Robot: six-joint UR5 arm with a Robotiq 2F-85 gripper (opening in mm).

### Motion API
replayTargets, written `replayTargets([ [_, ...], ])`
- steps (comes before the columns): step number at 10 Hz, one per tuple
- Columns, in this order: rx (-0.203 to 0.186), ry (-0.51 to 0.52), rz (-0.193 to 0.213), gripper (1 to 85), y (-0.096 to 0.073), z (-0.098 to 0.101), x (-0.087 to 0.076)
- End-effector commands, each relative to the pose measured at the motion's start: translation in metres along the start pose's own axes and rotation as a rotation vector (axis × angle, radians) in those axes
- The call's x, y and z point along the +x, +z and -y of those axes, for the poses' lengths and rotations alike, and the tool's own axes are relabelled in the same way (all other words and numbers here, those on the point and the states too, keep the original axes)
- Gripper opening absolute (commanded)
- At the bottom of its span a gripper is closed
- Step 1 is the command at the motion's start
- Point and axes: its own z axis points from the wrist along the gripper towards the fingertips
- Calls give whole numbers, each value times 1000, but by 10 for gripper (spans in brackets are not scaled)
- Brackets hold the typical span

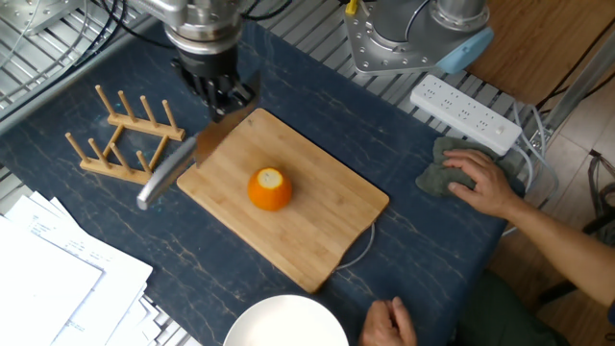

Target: Chop the orange

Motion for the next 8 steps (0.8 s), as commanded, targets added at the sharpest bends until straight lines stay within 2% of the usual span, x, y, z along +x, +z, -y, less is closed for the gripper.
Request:
replayTargets([
  [1, -68, 34, 3, 13, -4, -39, 0],
  [3, -97, 57, 4, 13, -1, -56, -2],
  [5, -99, 67, -7, 13, 3, -67, 1],
  [8, -115, 65, -2, 13, 4, -74, 0],
])
